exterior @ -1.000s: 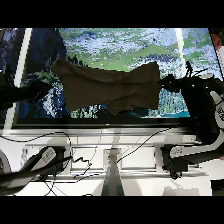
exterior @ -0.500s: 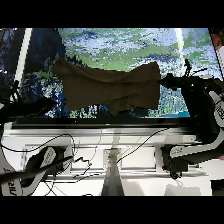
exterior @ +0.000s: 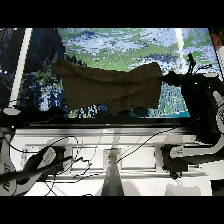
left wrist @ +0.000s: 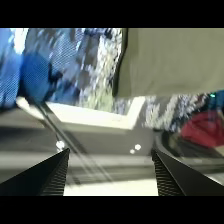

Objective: Fold the clothes and pants, and hang the long-sleeved shirts on hangers.

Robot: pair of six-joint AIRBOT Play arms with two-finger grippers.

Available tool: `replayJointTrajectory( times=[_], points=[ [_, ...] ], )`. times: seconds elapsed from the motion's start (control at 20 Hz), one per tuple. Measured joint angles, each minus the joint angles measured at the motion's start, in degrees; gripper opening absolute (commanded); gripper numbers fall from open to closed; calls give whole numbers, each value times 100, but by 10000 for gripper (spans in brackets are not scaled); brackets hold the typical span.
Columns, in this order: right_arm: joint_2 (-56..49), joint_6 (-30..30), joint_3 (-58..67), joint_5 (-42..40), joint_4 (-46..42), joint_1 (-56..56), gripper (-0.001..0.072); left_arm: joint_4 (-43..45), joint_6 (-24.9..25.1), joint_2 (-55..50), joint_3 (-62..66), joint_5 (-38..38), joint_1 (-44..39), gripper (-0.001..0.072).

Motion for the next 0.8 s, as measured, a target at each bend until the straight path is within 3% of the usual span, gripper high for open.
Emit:
replayJointTrajectory(
  times=[0.05, 0.35, 0.4, 0.45, 0.5, 0.55, 0.8],
  points=[
    [2, -11, 0, 4, 0, 0, 10, -166, 155, -133, -28, 271, -85, 475],
    [17, -24, 0, 116, -7, 0, 10, -1180, 562, -990, -68, 1327, -514, 472],
    [17, -26, 0, 127, -13, 0, 10, -1281, 592, -1104, -66, 1397, -601, 398],
    [17, -26, 0, 142, -7, 0, 10, -1342, 603, -1207, -66, 1471, -704, 200],
    [17, -26, 0, 149, -11, 0, 9, -1325, 616, -1290, -74, 1547, -817, 56],
    [20, -26, 0, 160, -7, 0, 9, -1298, 634, -1351, -76, 1572, -938, 22],
    [369, -87, 0, 365, 83, 0, 9, -1161, 654, -1478, 385, 1211, -1287, 20]
  ],
)
